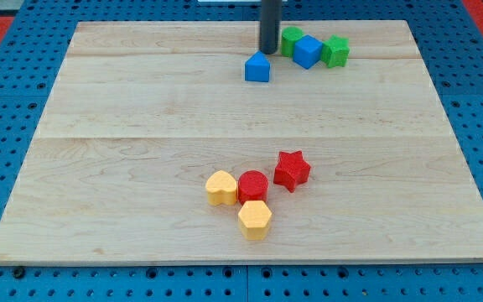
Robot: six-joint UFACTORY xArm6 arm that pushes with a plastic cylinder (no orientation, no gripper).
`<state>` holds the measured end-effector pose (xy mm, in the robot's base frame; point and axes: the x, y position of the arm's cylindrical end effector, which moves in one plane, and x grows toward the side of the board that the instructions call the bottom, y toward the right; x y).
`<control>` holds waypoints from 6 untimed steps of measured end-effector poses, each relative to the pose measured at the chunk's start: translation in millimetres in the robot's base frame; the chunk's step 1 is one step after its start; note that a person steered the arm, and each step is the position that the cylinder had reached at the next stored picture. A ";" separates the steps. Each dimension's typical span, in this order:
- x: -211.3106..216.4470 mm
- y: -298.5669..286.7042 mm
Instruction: Move the blue triangle into the bottom side of the blue cube
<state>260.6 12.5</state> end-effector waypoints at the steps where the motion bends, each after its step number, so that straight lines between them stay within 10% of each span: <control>1: 0.3 -51.9; 3: 86.4 -36.7; 6: 26.7 47.1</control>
